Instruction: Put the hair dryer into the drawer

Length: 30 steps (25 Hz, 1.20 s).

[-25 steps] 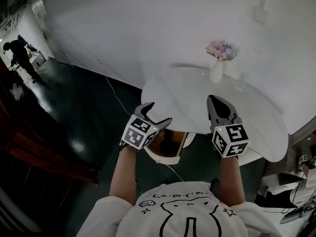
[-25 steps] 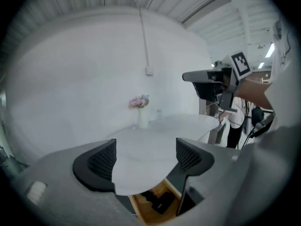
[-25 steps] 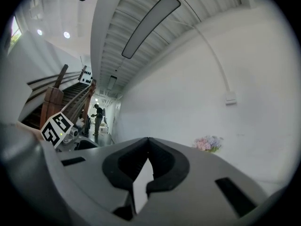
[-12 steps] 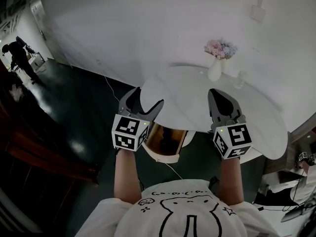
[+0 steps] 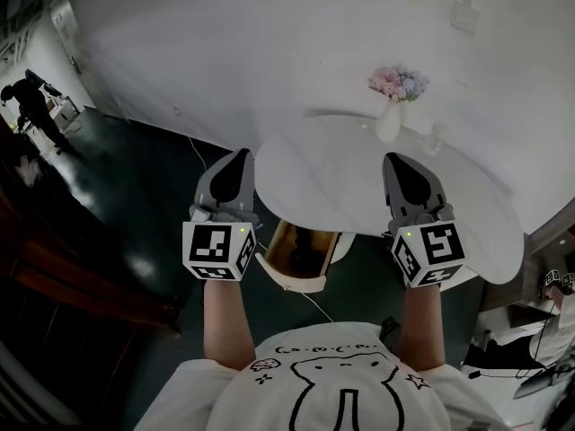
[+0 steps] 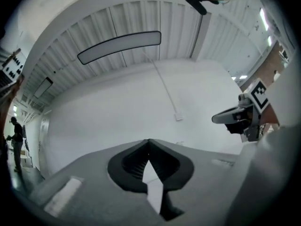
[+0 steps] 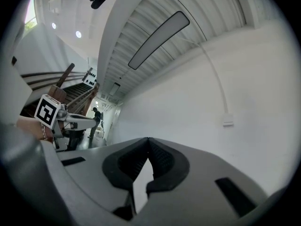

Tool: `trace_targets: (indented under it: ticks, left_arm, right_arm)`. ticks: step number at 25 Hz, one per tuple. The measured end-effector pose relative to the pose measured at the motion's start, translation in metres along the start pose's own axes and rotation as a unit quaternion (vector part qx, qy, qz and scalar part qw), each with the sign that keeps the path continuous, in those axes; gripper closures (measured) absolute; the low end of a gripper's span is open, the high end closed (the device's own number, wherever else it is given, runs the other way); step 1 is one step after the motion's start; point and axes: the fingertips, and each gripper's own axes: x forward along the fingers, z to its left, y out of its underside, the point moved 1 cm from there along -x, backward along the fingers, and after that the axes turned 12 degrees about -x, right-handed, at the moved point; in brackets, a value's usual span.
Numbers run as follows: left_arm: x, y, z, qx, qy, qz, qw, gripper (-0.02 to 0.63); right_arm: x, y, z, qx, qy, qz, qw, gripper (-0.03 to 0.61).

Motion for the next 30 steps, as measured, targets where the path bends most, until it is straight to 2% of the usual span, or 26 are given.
trace_targets:
  ticks: [2, 9, 30]
  left_arm:
    - [0.001, 0.001, -0.002, 0.013, -0.002, 0.008, 0.9999, 0.595]
    - [0.001, -0.003, 0.006, 0.018, -0.029, 0.006, 0.9994, 0.595]
    - [0.007, -0.005, 0.006, 0.036, -0.033, 0.004, 0.9988, 0.594]
  right_arm:
    - [-0.001, -0.002, -0.001, -0.001, 0.004, -0.003, 1.0, 0.577]
    - [-0.005, -0.01, -0.005, -0.026, 0.017, -0.012, 0.999, 0.577]
    - [-0.002, -0.011, -0.009, -0.038, 0.017, -0.01, 0.999, 0.577]
